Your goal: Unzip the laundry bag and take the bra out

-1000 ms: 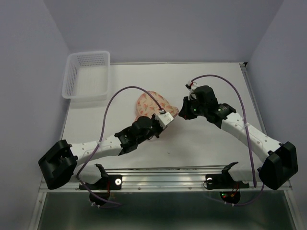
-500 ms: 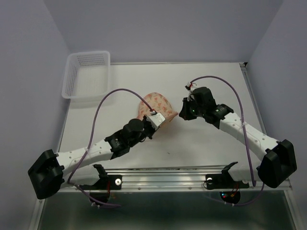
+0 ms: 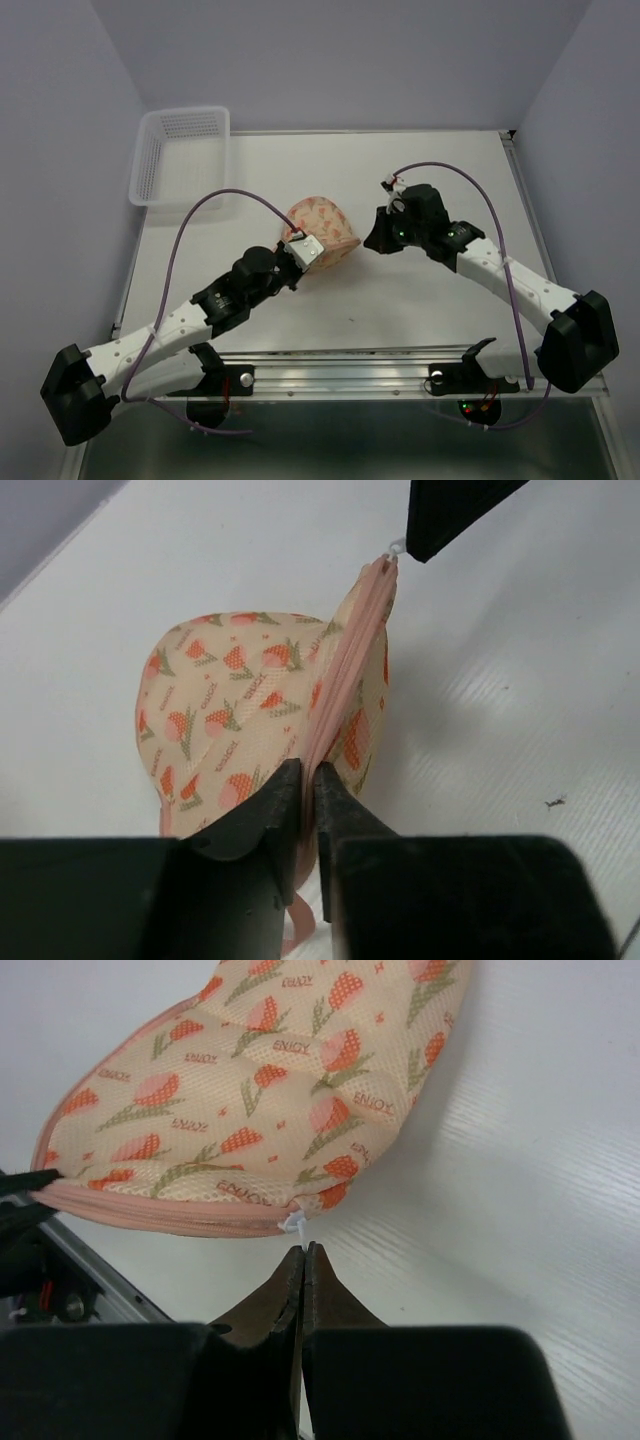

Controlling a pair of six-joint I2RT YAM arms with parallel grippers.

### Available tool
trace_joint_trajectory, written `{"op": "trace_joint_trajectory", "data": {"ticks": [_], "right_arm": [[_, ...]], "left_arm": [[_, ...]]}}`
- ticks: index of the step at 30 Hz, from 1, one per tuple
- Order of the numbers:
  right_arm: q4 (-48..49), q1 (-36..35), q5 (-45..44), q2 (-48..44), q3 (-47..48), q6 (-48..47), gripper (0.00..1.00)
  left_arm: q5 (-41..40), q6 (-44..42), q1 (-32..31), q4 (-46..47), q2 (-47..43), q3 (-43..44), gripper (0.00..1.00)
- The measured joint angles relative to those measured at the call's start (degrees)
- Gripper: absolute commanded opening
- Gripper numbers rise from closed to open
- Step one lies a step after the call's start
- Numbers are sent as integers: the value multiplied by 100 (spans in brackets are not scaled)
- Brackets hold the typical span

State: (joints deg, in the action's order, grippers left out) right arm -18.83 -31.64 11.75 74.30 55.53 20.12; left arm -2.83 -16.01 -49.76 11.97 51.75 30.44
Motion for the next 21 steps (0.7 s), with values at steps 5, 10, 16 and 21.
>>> {"op": "trace_joint_trajectory", "data": {"ticks": [5,10,16,21], "right_arm": [[-46,229,-299,-11,-173,-184,1],[-87,413,-343,-11,-328,-278,1],[-39,378,-323,-11,-588,-278,1],[-48,378,-496,-11,-1032,-68,1]], "left_arm": [[-157,-15,175,-439,-234,0,78],[-83,221,251,-450,28,59,99],[-107,667,251,-278,264,238,99],[-452,1102,254,-153,422,382,99]]}}
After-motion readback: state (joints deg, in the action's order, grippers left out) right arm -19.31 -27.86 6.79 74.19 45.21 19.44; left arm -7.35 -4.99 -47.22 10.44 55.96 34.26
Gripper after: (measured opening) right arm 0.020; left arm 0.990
